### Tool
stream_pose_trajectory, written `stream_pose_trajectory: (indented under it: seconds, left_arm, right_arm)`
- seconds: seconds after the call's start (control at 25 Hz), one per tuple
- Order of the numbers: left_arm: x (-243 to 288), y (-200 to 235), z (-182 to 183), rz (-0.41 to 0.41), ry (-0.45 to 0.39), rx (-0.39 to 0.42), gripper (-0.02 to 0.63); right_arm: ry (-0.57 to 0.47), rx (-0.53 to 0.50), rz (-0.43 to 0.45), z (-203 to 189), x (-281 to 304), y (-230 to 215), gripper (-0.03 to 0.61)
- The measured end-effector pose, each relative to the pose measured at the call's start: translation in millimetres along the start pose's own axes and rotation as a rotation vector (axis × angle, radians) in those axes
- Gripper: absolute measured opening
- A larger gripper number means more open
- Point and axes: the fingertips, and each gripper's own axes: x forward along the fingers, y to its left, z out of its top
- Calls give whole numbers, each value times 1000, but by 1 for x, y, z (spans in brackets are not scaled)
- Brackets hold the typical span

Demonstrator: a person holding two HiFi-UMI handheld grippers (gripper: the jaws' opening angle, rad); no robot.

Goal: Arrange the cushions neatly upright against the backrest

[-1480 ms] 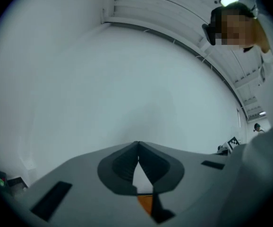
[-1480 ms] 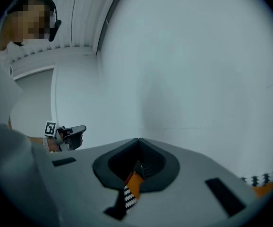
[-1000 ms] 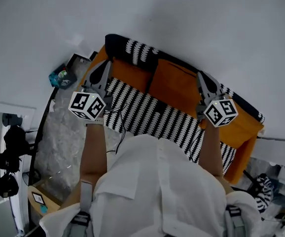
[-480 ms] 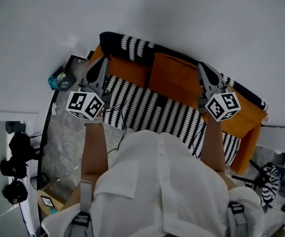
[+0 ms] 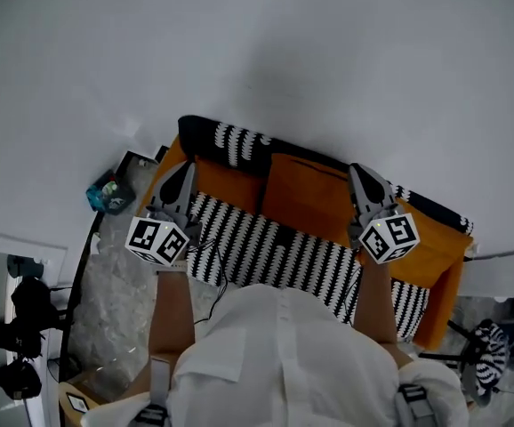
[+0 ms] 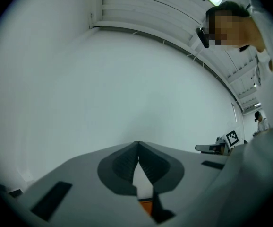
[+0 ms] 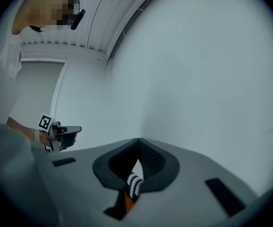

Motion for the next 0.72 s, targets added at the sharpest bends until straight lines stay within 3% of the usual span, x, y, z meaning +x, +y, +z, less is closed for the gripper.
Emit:
stream_pose_trajectory:
  seconds: [0.72]
  left_arm:
    - [6, -3, -5, 11, 19, -14, 15]
  right_arm:
    - [33, -11, 6, -10, 6, -5, 5]
